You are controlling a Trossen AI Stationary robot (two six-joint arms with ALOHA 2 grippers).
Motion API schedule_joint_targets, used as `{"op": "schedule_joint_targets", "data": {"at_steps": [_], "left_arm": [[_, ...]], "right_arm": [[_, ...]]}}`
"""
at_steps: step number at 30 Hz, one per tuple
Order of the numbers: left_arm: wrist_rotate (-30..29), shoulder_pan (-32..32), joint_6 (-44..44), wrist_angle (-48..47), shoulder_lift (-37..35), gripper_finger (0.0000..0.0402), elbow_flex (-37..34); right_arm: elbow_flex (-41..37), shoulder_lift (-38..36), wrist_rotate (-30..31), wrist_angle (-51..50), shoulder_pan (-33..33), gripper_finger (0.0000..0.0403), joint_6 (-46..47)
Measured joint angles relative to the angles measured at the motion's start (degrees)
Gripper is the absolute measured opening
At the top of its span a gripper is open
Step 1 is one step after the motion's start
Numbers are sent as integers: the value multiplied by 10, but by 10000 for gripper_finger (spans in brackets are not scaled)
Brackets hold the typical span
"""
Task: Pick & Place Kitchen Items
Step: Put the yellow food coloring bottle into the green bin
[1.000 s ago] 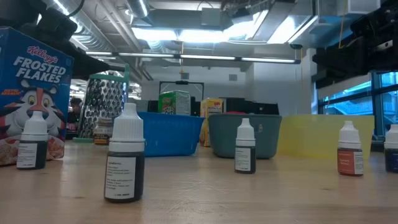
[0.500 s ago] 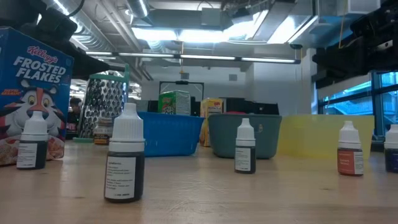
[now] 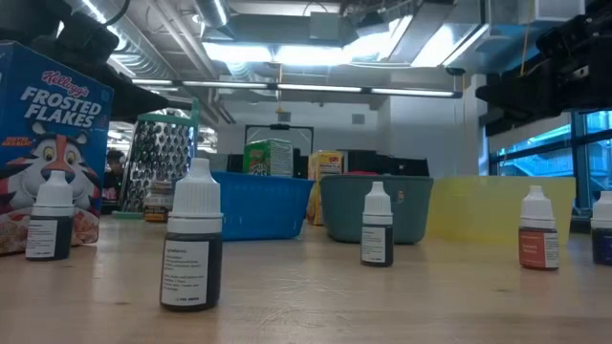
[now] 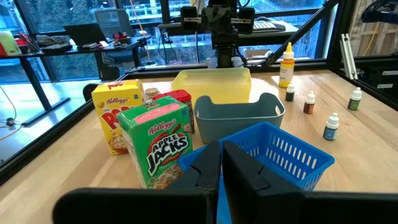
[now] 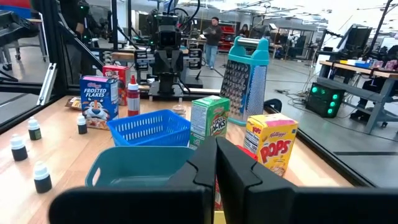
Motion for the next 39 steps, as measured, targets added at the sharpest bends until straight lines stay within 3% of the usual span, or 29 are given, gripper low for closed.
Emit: {"op": "schedule_joint_targets", "data": {"at_steps": [7,13,21,30,35,39], "left_arm": [[0,0,0,0,0,8,0],[0,0,0,0,0,12,0],[0,0,0,0,0,8,0],[0,0,0,0,0,8,0],[0,0,0,0,0,13,0],[0,0,0,0,0,10,0]], "right_arm": [[0,0,-2,3,0,12,3],[0,0,-32,23,0,12,73],[1,0,-20,31,0,21,97],[58,12,-30,-11,1,126,173],[138,34,-37,-92,1,189,207],[218,73,-64,-190,6,214,221]]}}
